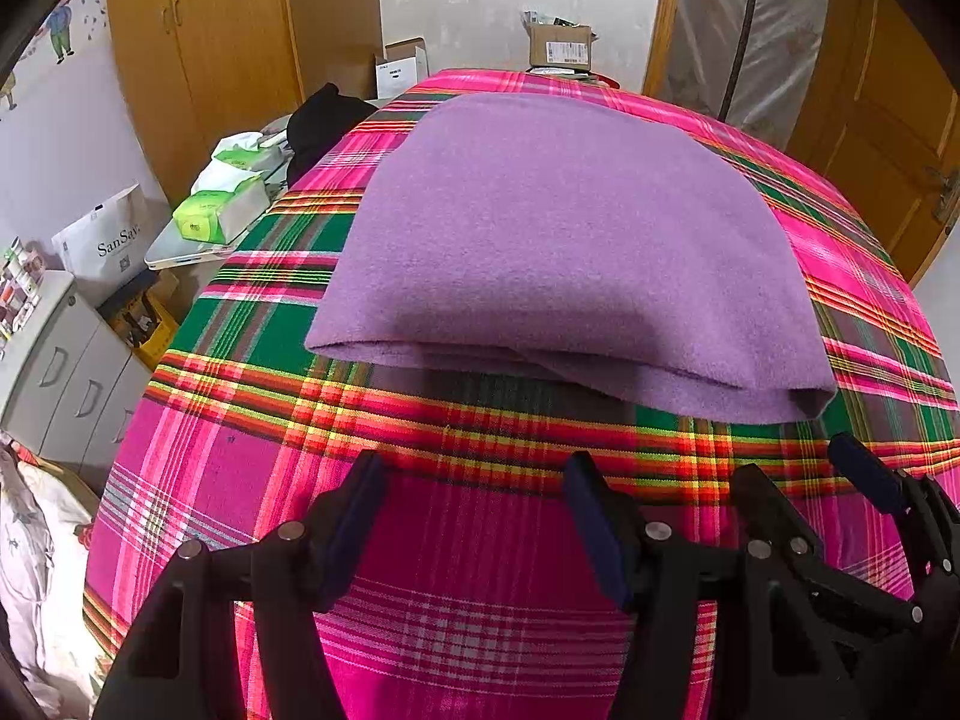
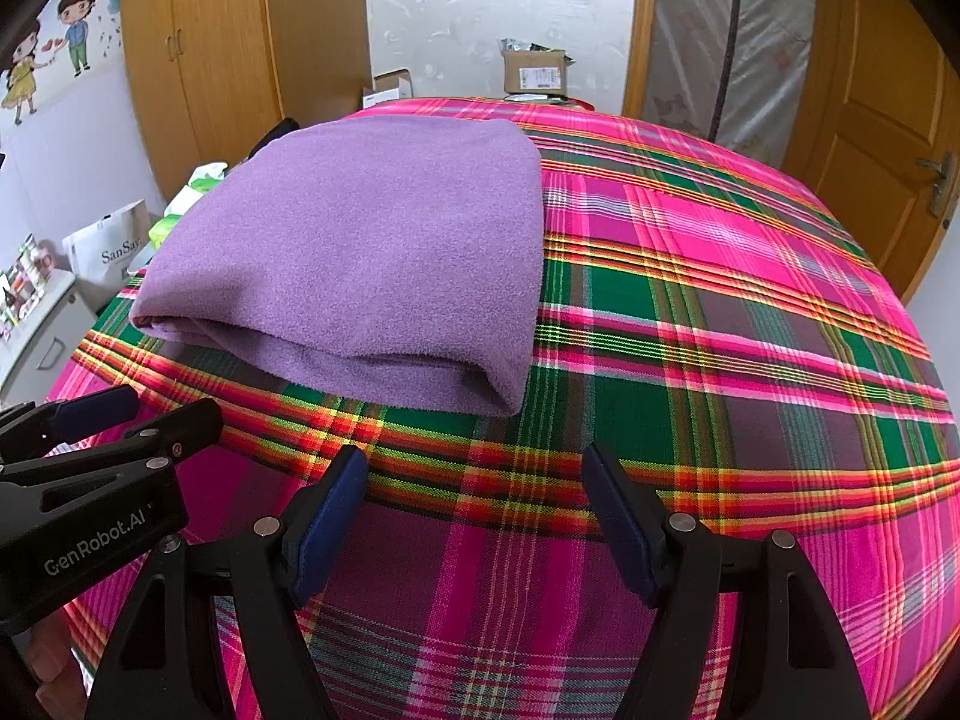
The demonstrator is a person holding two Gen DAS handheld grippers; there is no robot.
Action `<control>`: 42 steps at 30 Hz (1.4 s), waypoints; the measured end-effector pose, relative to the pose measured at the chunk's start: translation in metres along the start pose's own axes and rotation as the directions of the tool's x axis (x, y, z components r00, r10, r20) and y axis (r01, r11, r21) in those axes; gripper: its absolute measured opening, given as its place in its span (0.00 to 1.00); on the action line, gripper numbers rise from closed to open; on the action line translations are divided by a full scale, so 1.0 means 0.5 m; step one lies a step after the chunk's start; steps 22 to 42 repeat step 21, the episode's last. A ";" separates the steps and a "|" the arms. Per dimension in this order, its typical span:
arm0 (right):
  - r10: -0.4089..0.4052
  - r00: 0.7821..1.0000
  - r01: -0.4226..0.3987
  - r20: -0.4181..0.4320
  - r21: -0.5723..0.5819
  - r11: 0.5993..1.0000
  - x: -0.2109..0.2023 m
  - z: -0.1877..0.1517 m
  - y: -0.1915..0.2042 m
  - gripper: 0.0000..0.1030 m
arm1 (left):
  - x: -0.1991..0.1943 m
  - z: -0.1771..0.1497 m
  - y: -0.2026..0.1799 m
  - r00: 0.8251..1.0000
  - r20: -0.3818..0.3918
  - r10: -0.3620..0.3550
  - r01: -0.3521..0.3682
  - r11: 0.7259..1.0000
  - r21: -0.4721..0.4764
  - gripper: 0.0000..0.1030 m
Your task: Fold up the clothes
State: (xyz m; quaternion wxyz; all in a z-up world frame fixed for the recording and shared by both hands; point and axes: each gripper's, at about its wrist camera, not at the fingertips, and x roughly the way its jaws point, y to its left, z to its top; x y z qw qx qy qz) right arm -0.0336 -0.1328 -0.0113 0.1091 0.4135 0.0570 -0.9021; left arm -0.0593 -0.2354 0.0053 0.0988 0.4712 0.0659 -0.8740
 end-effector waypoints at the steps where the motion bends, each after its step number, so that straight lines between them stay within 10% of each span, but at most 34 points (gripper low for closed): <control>1: 0.000 1.000 0.000 0.000 0.000 1.000 0.000 0.000 0.000 0.73 | 0.000 -0.001 0.000 1.000 0.001 0.000 0.000 1.000 0.000 0.60; 42: 0.000 1.000 0.000 0.000 0.000 1.000 -0.001 -0.001 0.001 0.73 | -0.002 -0.001 0.001 1.000 0.004 0.000 0.000 1.000 0.002 0.60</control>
